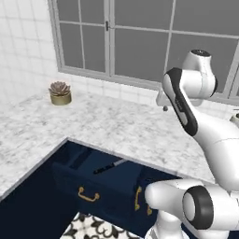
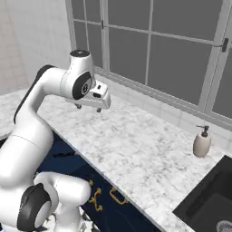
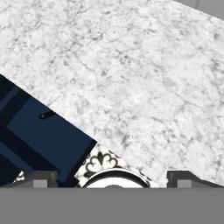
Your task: Pick up the knife from the drawer and place it on the cutting board. Then place the meat from the plate to the cutting board.
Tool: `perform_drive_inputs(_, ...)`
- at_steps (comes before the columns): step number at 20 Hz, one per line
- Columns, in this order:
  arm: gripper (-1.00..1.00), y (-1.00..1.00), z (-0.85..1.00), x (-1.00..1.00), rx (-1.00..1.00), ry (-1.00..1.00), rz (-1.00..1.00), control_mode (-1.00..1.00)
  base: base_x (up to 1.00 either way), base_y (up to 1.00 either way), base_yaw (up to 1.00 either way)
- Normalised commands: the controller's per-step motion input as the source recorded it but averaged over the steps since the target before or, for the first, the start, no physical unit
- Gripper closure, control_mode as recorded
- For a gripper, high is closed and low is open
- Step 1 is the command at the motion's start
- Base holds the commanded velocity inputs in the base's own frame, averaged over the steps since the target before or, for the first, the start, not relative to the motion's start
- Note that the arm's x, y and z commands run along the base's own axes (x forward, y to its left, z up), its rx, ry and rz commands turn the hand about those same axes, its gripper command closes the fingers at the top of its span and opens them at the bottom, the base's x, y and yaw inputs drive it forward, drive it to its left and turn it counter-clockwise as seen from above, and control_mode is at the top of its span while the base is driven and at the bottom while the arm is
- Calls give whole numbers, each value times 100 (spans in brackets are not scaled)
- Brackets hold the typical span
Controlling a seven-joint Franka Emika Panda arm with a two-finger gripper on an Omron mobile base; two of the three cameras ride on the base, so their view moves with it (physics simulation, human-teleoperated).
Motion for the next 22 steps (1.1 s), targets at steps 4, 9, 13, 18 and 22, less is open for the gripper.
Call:
perform_drive_inputs(4, -100, 0, 0, 0, 0, 0, 0, 100, -6, -26, 95)
perform_drive_inputs(9, -100, 0, 0, 0, 0, 0, 0, 100, 0, -8, 90)
perform_drive_inputs(13, -100, 0, 0, 0, 0, 0, 0, 100, 0, -1, 62)
perform_drive_inputs(18, -100, 0, 0, 0, 0, 0, 0, 100, 0, 0, 18)
perform_drive_inputs(22, -100, 0, 0, 0, 0, 0, 0, 100, 0, 0, -2)
